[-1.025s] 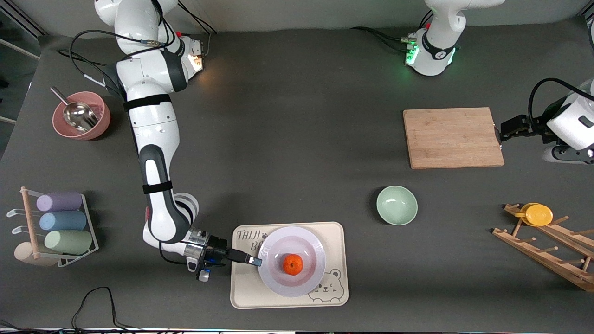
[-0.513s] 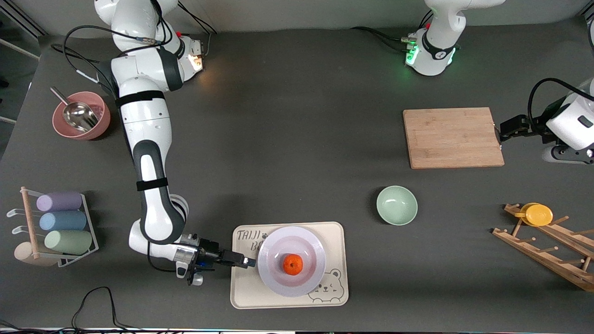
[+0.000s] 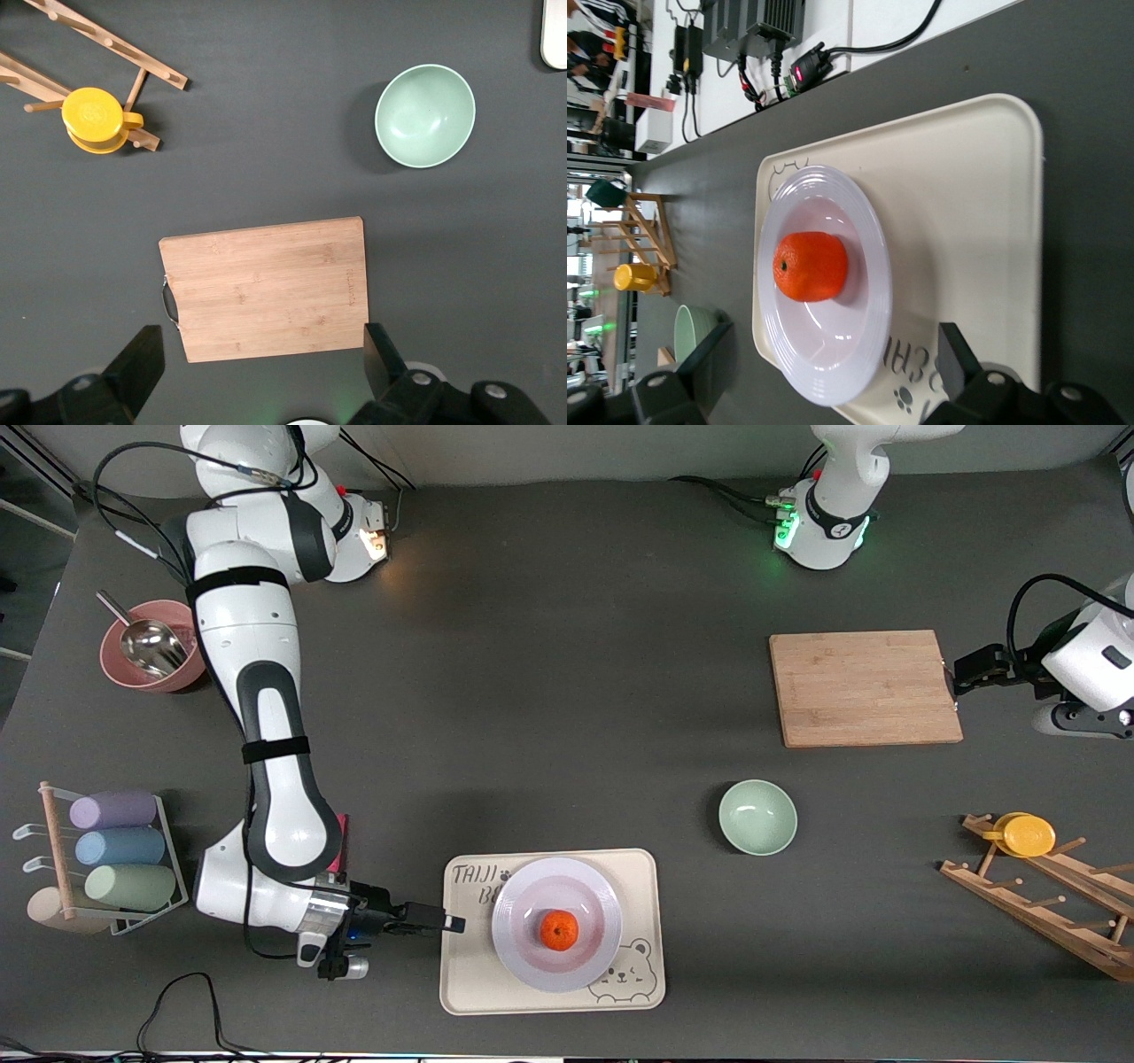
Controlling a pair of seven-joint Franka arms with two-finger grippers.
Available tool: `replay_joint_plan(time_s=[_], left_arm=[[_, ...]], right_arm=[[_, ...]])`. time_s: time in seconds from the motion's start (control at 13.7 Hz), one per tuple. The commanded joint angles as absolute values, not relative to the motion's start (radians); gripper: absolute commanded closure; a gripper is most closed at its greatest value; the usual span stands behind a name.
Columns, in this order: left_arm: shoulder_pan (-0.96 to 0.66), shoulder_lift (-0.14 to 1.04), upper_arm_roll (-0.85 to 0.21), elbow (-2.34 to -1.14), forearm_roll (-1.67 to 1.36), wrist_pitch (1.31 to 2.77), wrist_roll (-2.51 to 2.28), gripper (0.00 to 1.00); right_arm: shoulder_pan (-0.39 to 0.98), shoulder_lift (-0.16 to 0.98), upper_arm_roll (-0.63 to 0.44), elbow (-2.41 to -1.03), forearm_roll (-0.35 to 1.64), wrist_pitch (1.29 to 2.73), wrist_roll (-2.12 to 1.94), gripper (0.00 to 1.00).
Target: Place orange and plate with both arms
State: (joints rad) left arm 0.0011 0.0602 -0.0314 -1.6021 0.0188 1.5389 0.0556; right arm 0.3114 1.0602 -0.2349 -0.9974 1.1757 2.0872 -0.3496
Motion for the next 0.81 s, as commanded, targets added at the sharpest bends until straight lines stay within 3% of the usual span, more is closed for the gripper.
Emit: replay_joint_plan(time_s=[0.0, 0.44, 0.73], left_arm=[[-0.012, 0.057, -0.026, -1.597, 0.018, 1.522, 0.040, 0.00], [-0.012, 0.057, -0.026, -1.597, 0.018, 1.522, 0.040, 0.00], [-0.012, 0.057, -0.026, -1.597, 0.018, 1.522, 0.040, 0.00]], right_arm=[[0.322, 0.850, -0.232, -1.266, 1.059, 2.080, -0.336, 0.00], [0.322, 0.579, -0.256, -1.534, 0.697, 2.039, -0.312, 0.00], [0.325, 0.453, -0.317, -1.563, 0.488, 1.820, -0.227, 0.00]])
